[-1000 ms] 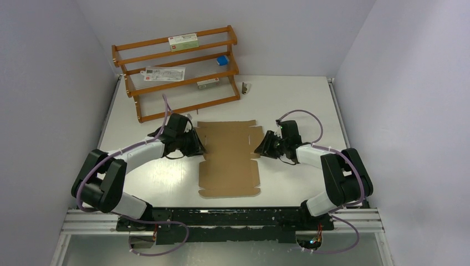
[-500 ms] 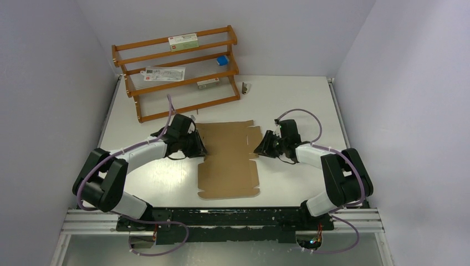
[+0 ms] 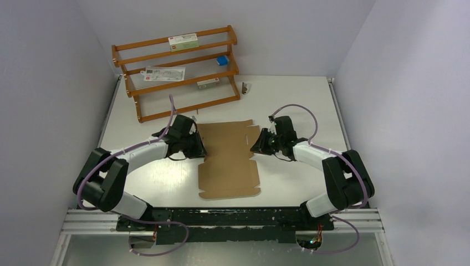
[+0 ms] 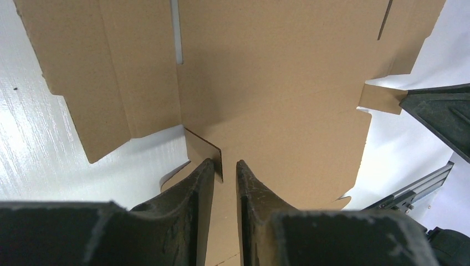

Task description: Fold the paper box

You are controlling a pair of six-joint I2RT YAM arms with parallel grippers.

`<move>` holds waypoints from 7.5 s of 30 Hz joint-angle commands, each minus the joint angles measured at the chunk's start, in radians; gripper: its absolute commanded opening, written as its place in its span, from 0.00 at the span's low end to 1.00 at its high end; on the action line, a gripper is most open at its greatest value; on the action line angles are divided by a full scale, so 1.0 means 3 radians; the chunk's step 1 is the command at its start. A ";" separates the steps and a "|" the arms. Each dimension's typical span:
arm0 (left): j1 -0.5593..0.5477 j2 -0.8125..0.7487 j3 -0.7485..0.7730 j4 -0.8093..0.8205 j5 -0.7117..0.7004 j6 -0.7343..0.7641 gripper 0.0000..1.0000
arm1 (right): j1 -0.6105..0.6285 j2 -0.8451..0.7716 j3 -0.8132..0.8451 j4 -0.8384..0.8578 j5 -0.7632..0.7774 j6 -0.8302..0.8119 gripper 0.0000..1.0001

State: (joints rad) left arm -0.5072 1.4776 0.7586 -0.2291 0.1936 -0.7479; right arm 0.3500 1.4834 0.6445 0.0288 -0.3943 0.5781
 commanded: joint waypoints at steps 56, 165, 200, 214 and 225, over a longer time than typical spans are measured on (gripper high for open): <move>0.0980 0.0864 0.0944 -0.0323 0.0485 0.1019 0.28 | -0.0455 0.1109 0.1100 -0.0136 -0.0273 -0.0516 0.26; 0.0431 0.0432 0.1047 0.0008 -0.0213 0.1558 0.13 | 0.0043 0.2135 0.3646 -0.2143 -0.1270 -0.3066 0.00; 0.0540 0.0203 0.0648 -0.0006 0.0220 0.1093 0.38 | 0.1118 0.1144 0.2546 -0.0973 0.1330 -0.3532 0.00; 0.0540 0.0207 0.0490 -0.0278 -0.0141 0.1112 0.60 | 0.1120 0.1113 0.2546 -0.1010 0.1167 -0.3503 0.00; 0.0491 0.0472 0.0441 0.0019 0.0063 0.1032 0.47 | 0.1124 0.1115 0.2597 -0.1028 0.1081 -0.3507 0.00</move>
State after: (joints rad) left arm -0.3462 1.5921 0.8875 -0.2741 0.1898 -0.4313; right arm 0.6865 1.8500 1.3914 -0.2813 -0.0528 -0.4721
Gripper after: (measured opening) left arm 0.480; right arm 0.013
